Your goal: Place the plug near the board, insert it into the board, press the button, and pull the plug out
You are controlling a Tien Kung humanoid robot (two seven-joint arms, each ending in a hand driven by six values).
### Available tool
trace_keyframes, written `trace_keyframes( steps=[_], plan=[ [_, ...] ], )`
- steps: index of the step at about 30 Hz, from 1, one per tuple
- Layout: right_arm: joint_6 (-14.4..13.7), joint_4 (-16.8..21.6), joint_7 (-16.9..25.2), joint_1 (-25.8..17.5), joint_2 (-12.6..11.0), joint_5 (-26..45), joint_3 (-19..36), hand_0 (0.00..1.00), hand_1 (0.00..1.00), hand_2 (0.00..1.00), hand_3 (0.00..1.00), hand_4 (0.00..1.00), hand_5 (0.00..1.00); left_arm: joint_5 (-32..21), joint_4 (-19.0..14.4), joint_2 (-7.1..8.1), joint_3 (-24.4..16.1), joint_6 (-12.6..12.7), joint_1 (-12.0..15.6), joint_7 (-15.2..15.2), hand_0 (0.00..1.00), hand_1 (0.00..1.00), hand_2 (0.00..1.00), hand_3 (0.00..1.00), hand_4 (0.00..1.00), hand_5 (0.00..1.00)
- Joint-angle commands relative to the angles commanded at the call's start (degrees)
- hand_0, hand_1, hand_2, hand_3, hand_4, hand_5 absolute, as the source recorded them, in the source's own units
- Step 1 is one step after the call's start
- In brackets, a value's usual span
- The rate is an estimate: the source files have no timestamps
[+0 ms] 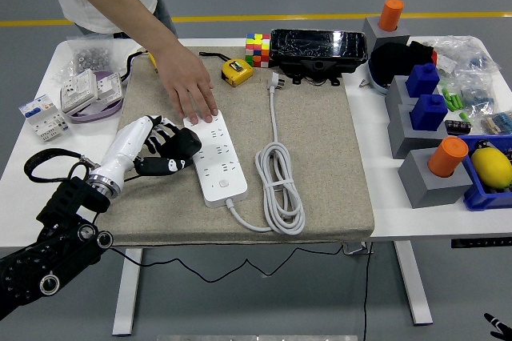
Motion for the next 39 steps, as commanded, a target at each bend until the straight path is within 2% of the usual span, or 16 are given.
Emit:
trace_keyframes(
  steps=[12, 39],
  plan=[
    [0.0, -0.1, -0.2, 0.2, -0.3, 0.1, -0.4, 0.562, 0.638, 0.622, 0.602, 0.963, 0.493, -0.5, 1.9, 1.42, 4.7, -1.5, -3.7, 0.5, 0.303, 0.335, 0.402, 0.535, 0.656, 0.002],
    [0.0, 0.0, -0.2, 0.6, -0.6, 0.3, -1.2, 0.563, 0.638, 0.622, 0.603, 0.963, 0.494, -1.0, 3.9, 1.51, 7.3, -2.5, -6.0, 1.2, 0.304, 0.338, 0.404, 0.537, 0.654, 0.002]
  ],
)
